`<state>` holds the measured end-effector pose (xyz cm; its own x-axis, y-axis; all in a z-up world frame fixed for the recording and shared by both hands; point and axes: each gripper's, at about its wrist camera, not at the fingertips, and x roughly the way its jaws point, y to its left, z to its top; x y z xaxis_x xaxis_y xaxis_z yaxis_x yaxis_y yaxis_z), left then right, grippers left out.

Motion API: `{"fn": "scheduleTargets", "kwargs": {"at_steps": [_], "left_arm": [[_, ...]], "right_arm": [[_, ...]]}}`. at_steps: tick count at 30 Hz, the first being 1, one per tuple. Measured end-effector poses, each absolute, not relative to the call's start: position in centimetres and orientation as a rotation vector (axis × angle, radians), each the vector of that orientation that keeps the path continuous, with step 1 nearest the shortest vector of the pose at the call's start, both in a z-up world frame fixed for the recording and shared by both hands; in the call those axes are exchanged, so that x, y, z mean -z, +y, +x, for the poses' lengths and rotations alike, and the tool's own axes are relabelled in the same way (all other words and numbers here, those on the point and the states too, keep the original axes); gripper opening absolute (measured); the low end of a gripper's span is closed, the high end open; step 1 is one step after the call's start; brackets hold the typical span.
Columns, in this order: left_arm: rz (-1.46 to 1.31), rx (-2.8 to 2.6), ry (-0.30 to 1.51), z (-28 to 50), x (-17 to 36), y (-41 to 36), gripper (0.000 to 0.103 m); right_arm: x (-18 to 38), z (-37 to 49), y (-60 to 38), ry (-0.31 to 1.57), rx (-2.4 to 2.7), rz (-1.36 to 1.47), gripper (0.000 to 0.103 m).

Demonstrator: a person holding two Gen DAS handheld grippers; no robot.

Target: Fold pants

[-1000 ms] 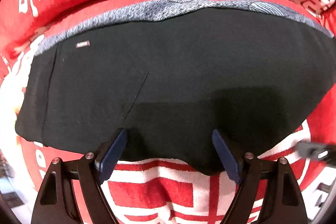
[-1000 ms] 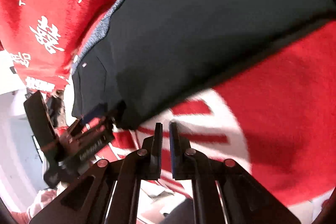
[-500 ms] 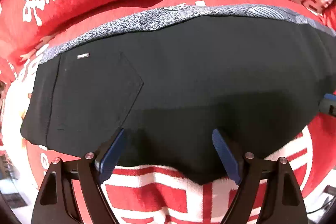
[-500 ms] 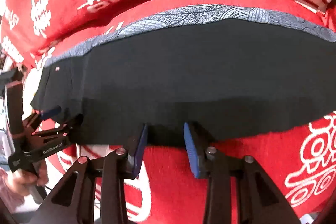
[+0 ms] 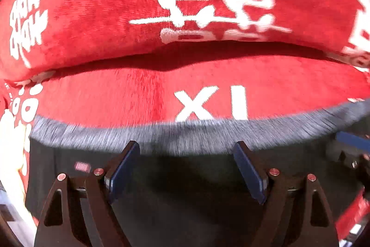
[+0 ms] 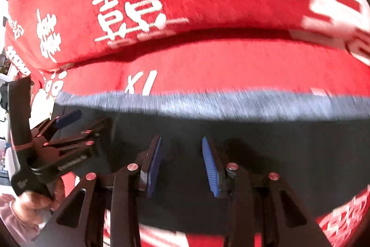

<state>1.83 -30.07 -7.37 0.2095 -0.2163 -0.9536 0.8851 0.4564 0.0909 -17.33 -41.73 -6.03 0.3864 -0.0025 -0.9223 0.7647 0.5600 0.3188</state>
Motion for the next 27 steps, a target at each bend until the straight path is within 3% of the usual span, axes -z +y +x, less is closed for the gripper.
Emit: {"fn": "scheduleTargets", "kwargs": {"at_steps": [2, 5, 7, 9, 13, 16, 19, 24, 27], "left_arm": [[0.764, 0.83, 1.122, 2.6, 9.2, -30.7, 0.085], [0.721, 0.819, 1.148, 4.5, 9.4, -30.4, 0.088], [0.777, 0.792, 1.117, 5.7, 8.7, -30.1, 0.088], [0.772, 0.8, 1.087, 7.0, 6.8, -28.6, 0.088], [0.769, 0.746, 1.075, 10.3, 4.9, -24.3, 0.088], [0.82, 0.623, 1.089, 12.8, 5.7, -19.8, 0.088], [0.72, 0.635, 1.146, 14.3, 6.3, -15.2, 0.096], [0.763, 0.688, 1.104, 12.3, 6.2, -14.8, 0.1], [0.717, 0.659, 1.163, 13.0, 6.2, -14.3, 0.101]], "right_arm": [[8.2, -15.9, -42.9, 1.132, 0.589, 0.84, 0.04], [9.4, -16.6, -44.8, 1.106, 0.666, 0.827, 0.029], [9.6, -17.4, -46.1, 1.143, 0.785, 0.83, 0.029], [9.0, -18.3, -46.7, 1.103, 0.774, 0.941, 0.033], [6.3, -16.5, -43.5, 1.114, 0.642, 0.869, 0.034], [5.7, -14.4, -39.7, 1.123, 0.534, 0.854, 0.043], [7.9, -12.9, -36.4, 1.183, 0.494, 0.851, 0.045], [8.4, -13.4, -34.2, 1.153, 0.525, 0.76, 0.047], [8.4, -13.0, -34.5, 1.153, 0.502, 0.793, 0.054]]}}
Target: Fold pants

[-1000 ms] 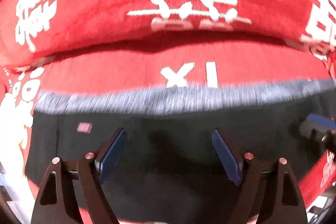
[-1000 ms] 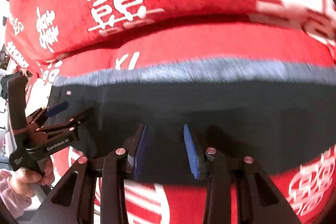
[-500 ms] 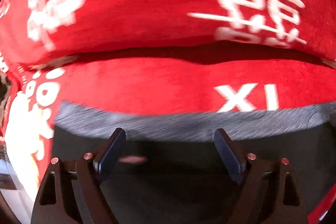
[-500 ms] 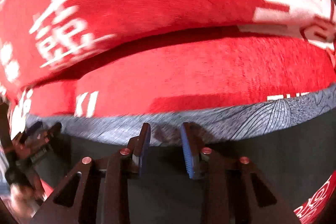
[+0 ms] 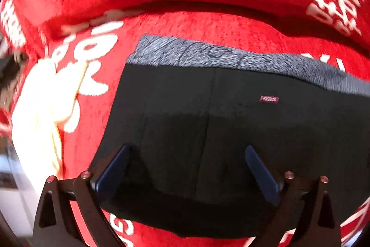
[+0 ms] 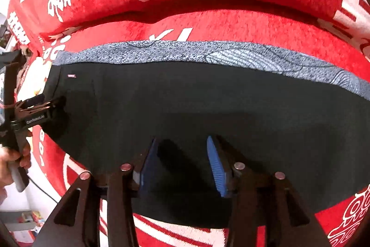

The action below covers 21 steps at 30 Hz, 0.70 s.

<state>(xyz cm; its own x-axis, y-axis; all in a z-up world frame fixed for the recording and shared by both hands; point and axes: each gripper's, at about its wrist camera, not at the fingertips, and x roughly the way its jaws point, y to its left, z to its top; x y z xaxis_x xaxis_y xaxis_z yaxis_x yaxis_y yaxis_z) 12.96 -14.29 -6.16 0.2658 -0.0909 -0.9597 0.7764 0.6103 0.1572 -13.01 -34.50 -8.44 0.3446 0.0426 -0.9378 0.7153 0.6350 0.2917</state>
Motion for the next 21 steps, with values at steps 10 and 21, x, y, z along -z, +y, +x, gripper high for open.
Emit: {"fn": "scheduleTargets", "kwargs": {"at_steps": [10, 21], "left_arm": [[0.81, 0.749, 1.109, 6.1, 3.5, -15.2, 0.101], [1.021, 0.905, 1.02, -5.6, 6.4, -17.5, 0.094]], "right_arm": [[8.3, -13.9, -33.6, 1.153, 0.425, 0.836, 0.079], [5.4, -22.2, -33.1, 1.098, 0.485, 0.996, 0.08]]}}
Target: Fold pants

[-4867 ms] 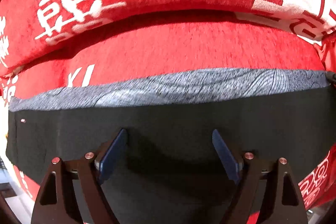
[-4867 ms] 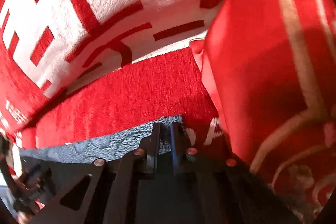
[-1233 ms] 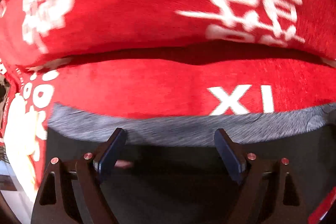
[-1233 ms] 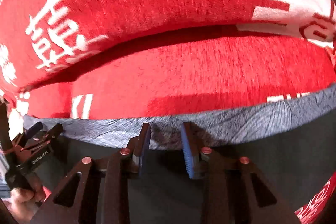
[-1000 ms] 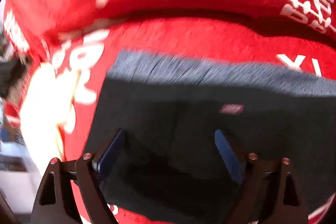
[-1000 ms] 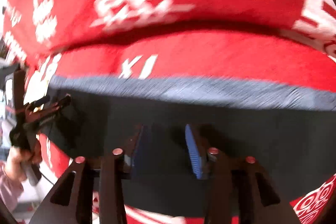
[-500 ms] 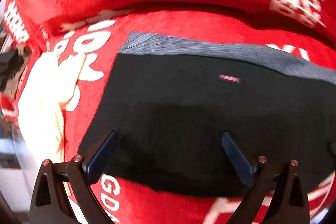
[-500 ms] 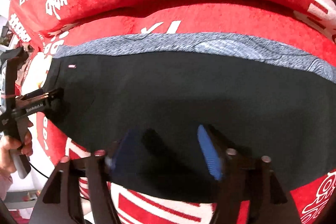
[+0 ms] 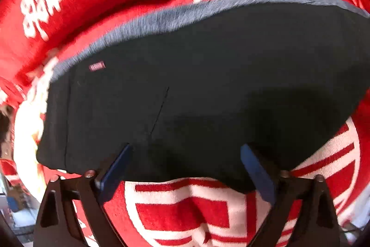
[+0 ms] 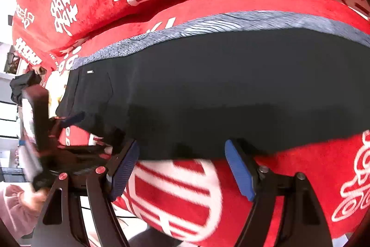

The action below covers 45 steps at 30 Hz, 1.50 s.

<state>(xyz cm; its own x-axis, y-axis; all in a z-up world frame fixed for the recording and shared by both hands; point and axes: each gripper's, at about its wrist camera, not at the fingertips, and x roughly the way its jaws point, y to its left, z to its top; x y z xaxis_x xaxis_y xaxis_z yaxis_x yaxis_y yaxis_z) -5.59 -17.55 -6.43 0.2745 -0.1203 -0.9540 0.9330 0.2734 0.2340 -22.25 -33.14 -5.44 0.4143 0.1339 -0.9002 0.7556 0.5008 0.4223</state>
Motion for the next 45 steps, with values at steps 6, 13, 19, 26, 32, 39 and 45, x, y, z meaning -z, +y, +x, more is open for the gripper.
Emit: {"fn": "scheduleTargets", "kwargs": {"at_steps": [6, 13, 19, 26, 32, 39, 45], "left_arm": [[1.126, 0.905, 0.942, -7.3, 5.7, -18.4, 0.093], [1.066, 0.897, 1.014, -8.2, 3.1, -19.2, 0.093], [1.011, 0.947, 1.027, -10.8, 2.1, -21.8, 0.093], [0.952, 1.009, 1.027, -14.7, 1.9, -27.3, 0.093], [0.897, 1.043, 1.025, -18.2, 1.9, -32.4, 0.093], [0.923, 1.011, 1.046, -20.7, 4.5, -36.1, 0.093], [0.957, 0.999, 1.015, -21.8, 5.3, -35.3, 0.093]], "right_arm": [[5.8, -26.0, -32.3, 1.101, 0.524, 1.084, 0.08], [6.1, -30.1, -32.7, 1.062, 0.575, 1.203, 0.08], [6.4, -33.4, -34.1, 1.018, 0.61, 1.262, 0.08], [5.7, -38.9, -38.4, 0.958, 0.744, 1.263, 0.08], [5.0, -46.5, -45.0, 0.826, 1.046, 1.28, 0.072], [7.2, -51.5, -50.6, 0.712, 1.149, 1.359, 0.036], [4.4, -50.7, -51.3, 0.713, 1.081, 1.18, 0.008]]}}
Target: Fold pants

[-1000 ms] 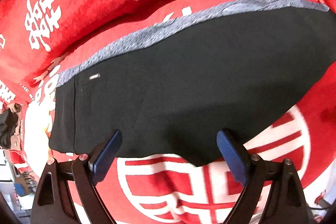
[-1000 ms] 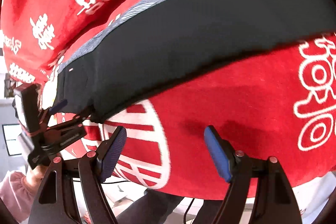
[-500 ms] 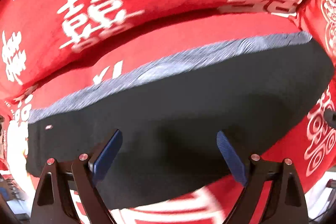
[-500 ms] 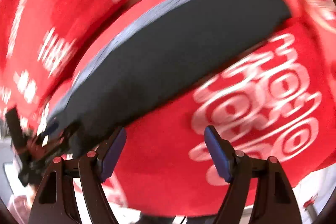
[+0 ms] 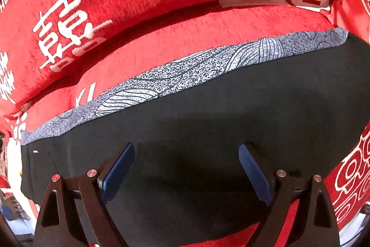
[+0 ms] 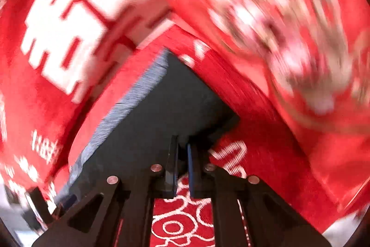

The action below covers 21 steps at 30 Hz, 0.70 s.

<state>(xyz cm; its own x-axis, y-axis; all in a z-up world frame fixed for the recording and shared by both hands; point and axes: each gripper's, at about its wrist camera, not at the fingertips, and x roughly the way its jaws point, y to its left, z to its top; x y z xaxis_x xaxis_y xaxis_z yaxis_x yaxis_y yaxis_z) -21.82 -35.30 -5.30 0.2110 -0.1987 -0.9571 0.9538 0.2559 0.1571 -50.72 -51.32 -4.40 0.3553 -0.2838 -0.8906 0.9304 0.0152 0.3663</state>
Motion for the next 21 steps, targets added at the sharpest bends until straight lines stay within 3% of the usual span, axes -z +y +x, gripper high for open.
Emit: {"fn": "scheduleTargets", "kwargs": {"at_steps": [4, 7, 9, 11, 21], "left_arm": [[0.975, 1.0, 1.006, -22.0, 5.4, -35.4, 0.093], [0.983, 0.999, 0.998, -22.1, 5.4, -35.5, 0.093], [0.979, 0.997, 0.997, -22.1, 5.5, -35.5, 0.093], [0.974, 0.992, 0.996, -22.1, 5.5, -35.4, 0.093], [0.974, 0.987, 0.996, -22.1, 5.5, -35.4, 0.093]], "right_arm": [[7.1, -51.6, -52.1, 0.807, 1.067, 1.24, 0.01], [7.6, -53.9, -51.2, 0.707, 1.065, 1.361, 0.025], [7.4, -54.8, -50.2, 0.659, 1.049, 1.398, 0.041], [7.7, -55.5, -49.0, 0.599, 0.997, 1.463, 0.048], [9.4, -56.3, -48.5, 0.387, 0.904, 1.533, 0.048]]}}
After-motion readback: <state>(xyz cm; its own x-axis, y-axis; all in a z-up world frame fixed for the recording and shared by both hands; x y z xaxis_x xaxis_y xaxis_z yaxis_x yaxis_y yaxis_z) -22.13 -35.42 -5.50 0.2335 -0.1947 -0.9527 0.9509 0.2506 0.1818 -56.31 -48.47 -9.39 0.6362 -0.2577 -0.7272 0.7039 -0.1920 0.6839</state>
